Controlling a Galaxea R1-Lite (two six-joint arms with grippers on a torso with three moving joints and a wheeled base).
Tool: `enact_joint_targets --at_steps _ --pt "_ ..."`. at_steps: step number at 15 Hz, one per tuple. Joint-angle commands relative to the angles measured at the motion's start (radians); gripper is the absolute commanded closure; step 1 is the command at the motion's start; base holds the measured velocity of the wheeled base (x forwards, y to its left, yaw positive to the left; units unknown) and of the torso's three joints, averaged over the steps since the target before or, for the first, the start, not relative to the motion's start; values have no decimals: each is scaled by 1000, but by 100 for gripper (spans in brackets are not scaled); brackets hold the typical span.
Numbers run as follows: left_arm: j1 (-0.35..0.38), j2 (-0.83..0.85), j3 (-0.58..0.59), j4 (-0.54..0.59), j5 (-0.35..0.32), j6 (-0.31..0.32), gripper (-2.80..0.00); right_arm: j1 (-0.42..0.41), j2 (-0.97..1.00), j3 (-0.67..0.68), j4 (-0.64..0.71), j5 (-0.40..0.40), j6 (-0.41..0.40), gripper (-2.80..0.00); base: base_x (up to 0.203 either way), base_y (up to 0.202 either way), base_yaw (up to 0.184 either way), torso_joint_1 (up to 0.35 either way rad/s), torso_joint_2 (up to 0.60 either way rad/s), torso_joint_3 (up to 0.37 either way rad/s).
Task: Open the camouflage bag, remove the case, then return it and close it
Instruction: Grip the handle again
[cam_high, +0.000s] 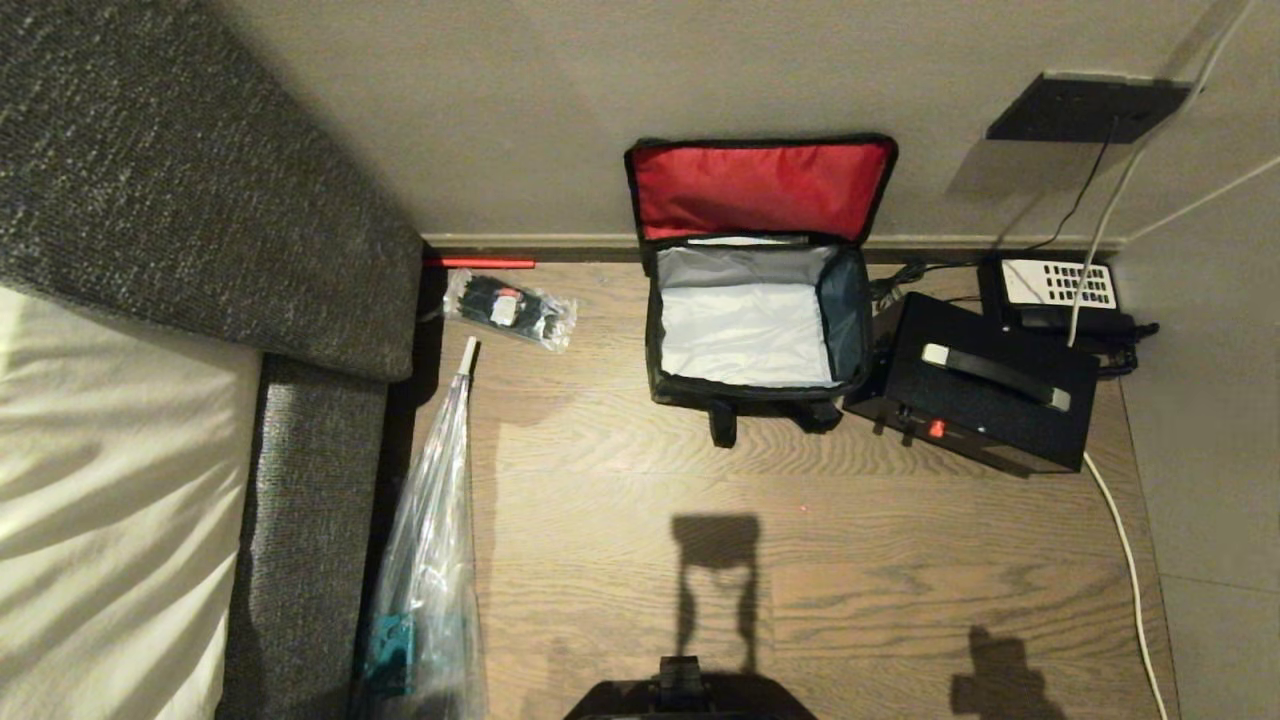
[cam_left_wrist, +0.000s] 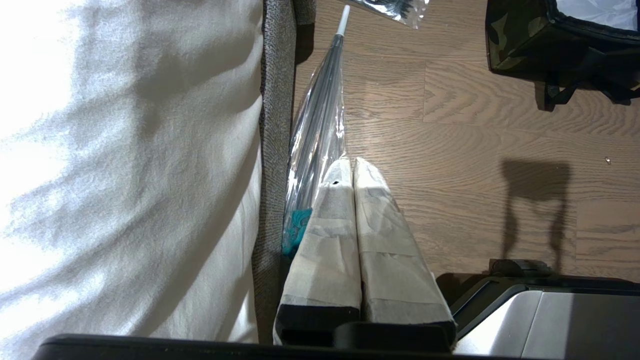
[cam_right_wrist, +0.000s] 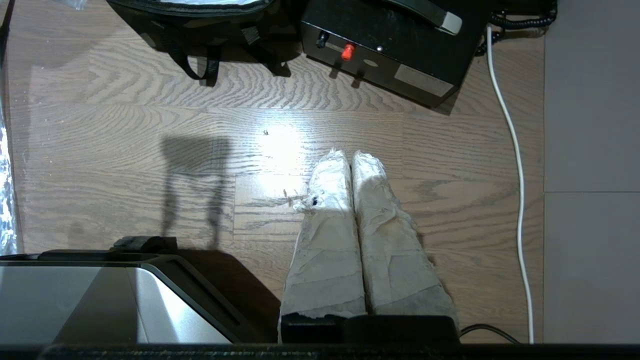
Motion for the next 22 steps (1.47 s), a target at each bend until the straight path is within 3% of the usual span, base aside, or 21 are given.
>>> enact_joint_targets --at_steps 1,17,18,22 --pt "0 0 0 0 0 -1 0 0 5 0 0 0 0 0 0 0 0 0 0 0" --pt "0 0 0 -1 0 0 0 0 5 -44 41 0 -11 0 0 0 0 0 0 0" --pt "0 0 0 -1 0 0 0 0 5 -123 122 4 -4 0 0 0 0 0 0 0" --pt "0 0 0 0 0 -1 0 0 30 -585 714 88 40 0 0 0 0 0 0 0"
